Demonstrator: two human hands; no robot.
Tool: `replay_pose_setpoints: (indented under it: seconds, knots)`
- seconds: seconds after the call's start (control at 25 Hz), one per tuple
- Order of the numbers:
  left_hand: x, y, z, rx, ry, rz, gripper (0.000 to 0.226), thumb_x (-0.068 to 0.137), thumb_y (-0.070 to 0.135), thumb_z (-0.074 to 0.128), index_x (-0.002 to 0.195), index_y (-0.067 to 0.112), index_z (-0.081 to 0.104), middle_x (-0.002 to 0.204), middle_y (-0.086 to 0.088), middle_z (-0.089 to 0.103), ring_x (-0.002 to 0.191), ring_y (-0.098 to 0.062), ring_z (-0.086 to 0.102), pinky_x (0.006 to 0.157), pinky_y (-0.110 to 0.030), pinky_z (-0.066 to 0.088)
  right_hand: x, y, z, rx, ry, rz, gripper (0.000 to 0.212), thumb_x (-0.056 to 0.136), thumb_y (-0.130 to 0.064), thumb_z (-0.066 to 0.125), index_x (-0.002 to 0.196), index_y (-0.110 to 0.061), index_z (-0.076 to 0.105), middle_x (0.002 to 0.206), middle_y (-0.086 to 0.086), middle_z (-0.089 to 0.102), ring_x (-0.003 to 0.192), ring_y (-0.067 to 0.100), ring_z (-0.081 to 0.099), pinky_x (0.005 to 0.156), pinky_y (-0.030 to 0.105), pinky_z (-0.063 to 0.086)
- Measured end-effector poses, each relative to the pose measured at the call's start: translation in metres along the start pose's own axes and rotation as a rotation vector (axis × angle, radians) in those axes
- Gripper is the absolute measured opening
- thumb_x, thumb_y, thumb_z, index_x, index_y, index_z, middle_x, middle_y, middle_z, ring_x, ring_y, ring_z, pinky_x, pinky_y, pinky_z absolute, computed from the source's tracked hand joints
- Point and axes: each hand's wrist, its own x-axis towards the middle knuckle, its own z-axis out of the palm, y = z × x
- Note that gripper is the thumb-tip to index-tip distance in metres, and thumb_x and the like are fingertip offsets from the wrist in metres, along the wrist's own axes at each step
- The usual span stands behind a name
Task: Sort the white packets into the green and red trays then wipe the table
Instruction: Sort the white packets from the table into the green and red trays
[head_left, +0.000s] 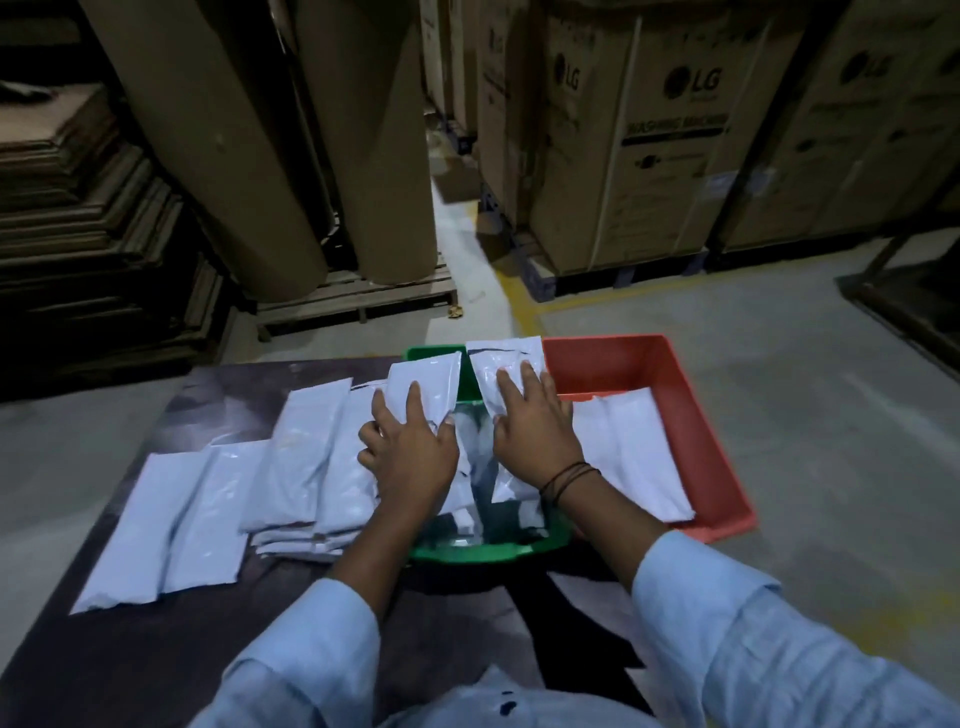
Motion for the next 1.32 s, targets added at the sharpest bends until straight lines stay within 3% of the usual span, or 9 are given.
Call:
replay_pose_setpoints:
  seconds: [0.2,0.4,0.56,0.72,1.04,1.16,1.32]
  knots:
    - [-0.039,0.072,0.033,-0.041,-0.020,-0.020,0.064,0.100,0.053,0.045,0.157,0.033,0.025,0.167,-0.011,0.000,0.142,-0.042,0.016,0.113,-0.057,0.019,-0.028,0.100,-0.030,-0.069,-0.033,0.029,0.067,0.094,-0.028,0.047,0.155,-0.021,0.021,0.165,0.012,0.010,0.150,0.039,0.008,0.113,0.057,0.023]
    - [-0.056,0.116,0.053,0.011,-0.032,0.012,0.062,0.100,0.052,0.044,0.157,0.033,0.026,0.166,-0.012,0.004,0.140,-0.041,0.019,0.111,-0.055,0.023,-0.026,0.170,-0.036,-0.179,-0.068,0.103,0.071,0.091,-0.037,0.049,0.155,-0.021,0.022,0.165,0.013,0.012,0.149,0.043,0.007,0.118,0.055,0.014]
    - [-0.056,0.130,0.062,0.031,-0.022,0.007,0.062,0.100,0.053,0.043,0.156,0.032,0.028,0.166,-0.013,0.006,0.140,-0.040,0.021,0.111,-0.053,0.024,-0.022,0.189,-0.015,-0.241,-0.193,0.098,0.068,0.092,-0.036,0.048,0.153,-0.018,0.023,0.164,0.018,0.009,0.149,0.046,0.003,0.121,0.053,0.007]
    - [-0.054,0.138,0.070,0.025,-0.036,-0.005,0.063,0.099,0.055,0.043,0.156,0.033,0.028,0.166,-0.013,0.006,0.139,-0.041,0.021,0.110,-0.053,0.024,-0.024,0.206,0.002,-0.256,-0.333,0.098,0.062,0.092,-0.037,0.050,0.148,-0.018,0.030,0.162,0.020,0.011,0.147,0.045,0.010,0.118,0.048,0.018]
    - [-0.057,0.144,0.078,0.036,-0.034,-0.037,0.063,0.099,0.054,0.043,0.156,0.033,0.027,0.166,-0.013,0.005,0.140,-0.040,0.020,0.111,-0.053,0.024,-0.017,0.211,0.007,-0.380,-0.352,0.063,0.064,0.088,-0.039,0.053,0.143,-0.015,0.035,0.155,0.022,0.026,0.138,0.043,0.028,0.111,0.048,0.028]
    - [-0.062,0.156,0.084,0.038,-0.039,-0.012,0.063,0.099,0.054,0.044,0.156,0.033,0.025,0.166,-0.012,0.004,0.141,-0.039,0.019,0.112,-0.053,0.023,-0.019,0.212,-0.001,-0.328,-0.258,0.003,0.049,0.085,-0.036,0.053,0.131,-0.017,0.053,0.151,0.018,0.037,0.139,0.043,0.030,0.112,0.049,0.026]
    - [-0.066,0.189,0.107,0.068,-0.036,0.080,0.065,0.099,0.053,0.044,0.157,0.033,0.024,0.167,-0.013,0.006,0.141,-0.039,0.021,0.114,-0.052,0.021,-0.021,0.229,-0.024,-0.169,0.158,-0.113,0.039,0.079,-0.031,0.045,0.105,-0.016,0.070,0.132,0.013,0.058,0.128,0.038,0.047,0.107,0.047,0.031]
